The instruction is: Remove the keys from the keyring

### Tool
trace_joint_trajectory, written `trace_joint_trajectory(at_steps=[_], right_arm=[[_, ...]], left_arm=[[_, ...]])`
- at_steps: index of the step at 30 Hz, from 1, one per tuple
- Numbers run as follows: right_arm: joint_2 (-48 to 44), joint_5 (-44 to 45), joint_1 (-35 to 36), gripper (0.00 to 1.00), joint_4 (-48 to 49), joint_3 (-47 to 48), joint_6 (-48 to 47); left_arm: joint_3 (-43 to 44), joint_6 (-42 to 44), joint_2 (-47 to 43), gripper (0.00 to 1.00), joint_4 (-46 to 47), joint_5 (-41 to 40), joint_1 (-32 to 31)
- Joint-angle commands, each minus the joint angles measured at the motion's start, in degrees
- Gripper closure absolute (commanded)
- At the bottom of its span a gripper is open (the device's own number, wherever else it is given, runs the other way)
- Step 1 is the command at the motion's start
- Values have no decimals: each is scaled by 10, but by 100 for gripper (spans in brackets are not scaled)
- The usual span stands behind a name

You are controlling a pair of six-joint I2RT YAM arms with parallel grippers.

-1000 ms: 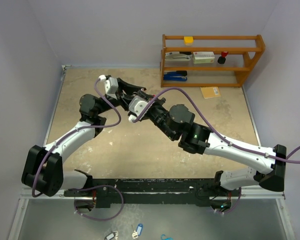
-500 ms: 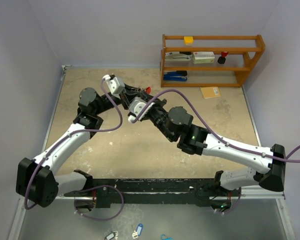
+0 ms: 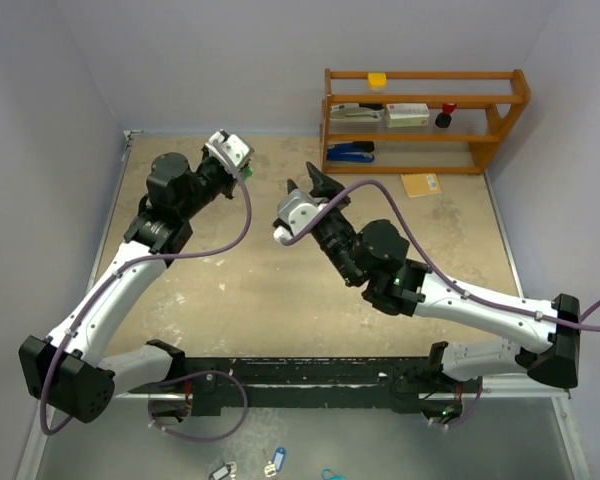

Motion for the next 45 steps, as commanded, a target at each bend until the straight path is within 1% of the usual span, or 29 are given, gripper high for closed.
trace_joint_trajectory(at_steps=[1,2,5,8,12,13,15,20,24,27,31,38,41,42,43,44,45], right_arm=[[-10,58,2,47,130,-22,-35],[-9,62,2,46,141,-29,-36],[-6,51,2,34,161,-45,2],[-6,9,2,30,154,-62,63],[-10,-37,1,17,242,-120,83],[-14,-47,-1,16,256,-125,92],[-28,-79,-15,15,246,-126,132],[-60,-188,-92,15,226,-155,246],[-69,-259,-133,14,229,-162,292],[-69,-300,-140,16,230,-157,309],[-68,-349,-143,19,220,-145,327],[-53,-390,-142,18,229,-139,359],[-36,-393,-143,18,238,-134,366],[-30,-393,-143,21,242,-135,369],[-25,-393,-143,27,245,-119,371],[-17,-393,-143,36,246,-110,373],[-10,-393,-143,43,245,-104,376]], left_arm=[[72,65,-2,100,-50,-66,-1],[78,65,-3,100,-55,-63,-1],[81,60,-11,100,-54,-50,-4],[71,54,-24,100,-43,-27,-8],[79,46,-36,100,-39,27,-10],[81,43,-39,100,-39,42,-10],[82,32,-47,100,-35,65,-11],[65,0,-71,100,0,107,-17],[61,-8,-76,100,9,138,-20],[59,-13,-77,100,15,162,-20],[57,-21,-75,100,28,165,-22],[51,-26,-82,100,36,171,-25],[43,-34,-89,100,45,179,-26],[40,-36,-91,100,48,179,-26],[36,-38,-93,100,52,177,-26],[32,-41,-94,100,57,175,-25],[30,-43,-94,100,59,173,-25]])
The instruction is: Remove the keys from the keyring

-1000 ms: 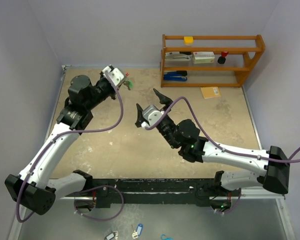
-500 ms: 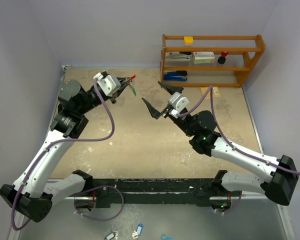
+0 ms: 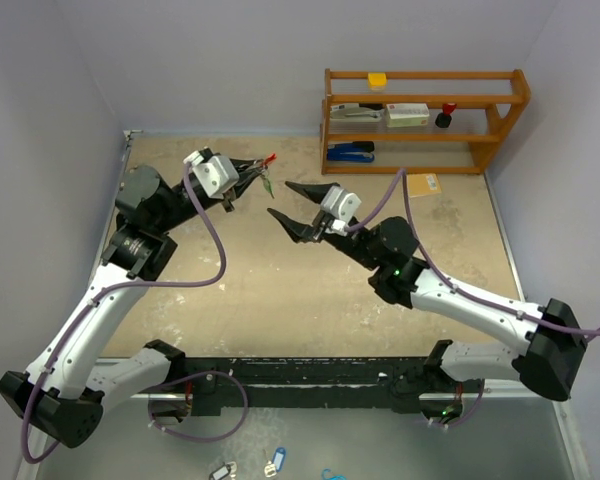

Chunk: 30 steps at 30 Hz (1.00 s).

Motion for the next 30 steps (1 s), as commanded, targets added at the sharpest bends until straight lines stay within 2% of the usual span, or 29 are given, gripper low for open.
trace_joint_trajectory(at_steps=[1,7,11,20,23,26,30], right_arm=[[22,-14,-3,46,42,57,26],[48,-1,-3,46,64,73,25],[64,6,-3,52,74,85,26],[91,16,-3,55,82,103,33],[97,16,-3,59,80,106,33],[98,17,-3,68,77,109,31],[99,29,-3,99,68,117,28]], left_arm=[[-9,-17,-16,100,53,7,-3],[-17,-21,-18,100,58,8,-4],[-21,-26,-19,100,67,9,-5],[-23,-30,-19,100,75,16,-5],[-23,-30,-20,100,76,14,-5],[-25,-30,-19,100,75,13,-5],[-26,-27,-18,100,74,8,-5]])
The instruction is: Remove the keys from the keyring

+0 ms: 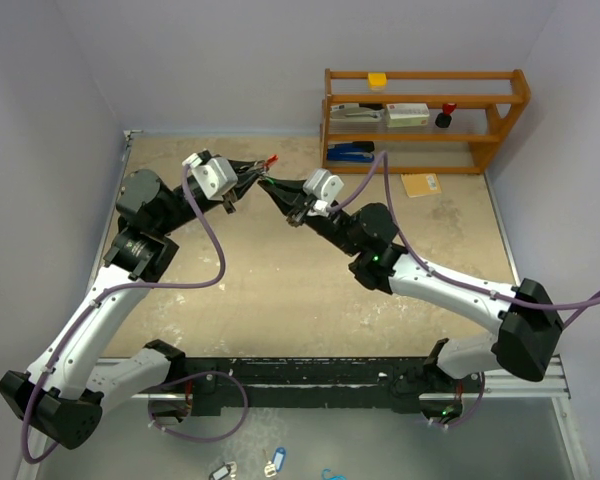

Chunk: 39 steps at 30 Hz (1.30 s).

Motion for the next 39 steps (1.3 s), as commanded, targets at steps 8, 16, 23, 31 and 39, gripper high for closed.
trace_joint_trajectory(at_steps=[8,16,23,31,39], right_arm=[[-35,25,-2,100,-84,67,-29],[-62,85,18,100,-331,157,-111],[-47,210,57,100,-435,222,-236],[-60,295,76,100,-397,214,-343],[-73,315,77,100,-355,199,-378]], left_arm=[[-4,14,-7,100,8,-64,-2],[-4,48,0,83,-35,-86,-2],[-8,46,2,70,-37,-62,-2],[-4,53,-13,44,-41,5,-2],[12,40,-43,34,-24,56,-2]])
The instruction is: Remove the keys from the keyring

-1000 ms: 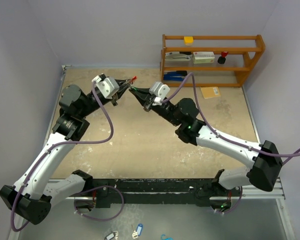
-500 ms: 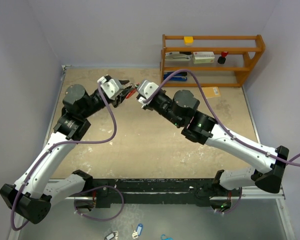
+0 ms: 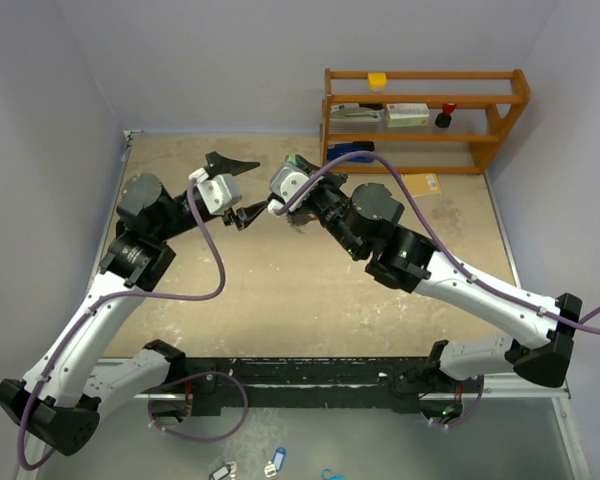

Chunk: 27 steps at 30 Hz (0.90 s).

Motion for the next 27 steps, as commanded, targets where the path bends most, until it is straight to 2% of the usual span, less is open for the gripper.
trace_joint_trajectory(at_steps=[1,5,8,10,20,23,27], right_arm=[[-29,28,2,100,63,0,-33],[-34,26,4,100,69,-7,-34],[-40,22,6,100,72,-11,-33],[-46,20,8,100,73,-16,-33],[-94,-23,13,100,96,-64,-61],[-115,-74,13,100,89,-79,-107],[-138,-162,13,100,31,-85,-194]], left_arm=[[22,-27,-32,34,63,22,1],[11,-91,-45,44,148,-47,1],[8,-137,-38,57,205,-162,1],[14,-146,-20,59,220,-200,1],[70,-148,76,65,219,-180,2],[84,-150,92,66,209,-166,2],[75,-155,86,73,219,-164,2]])
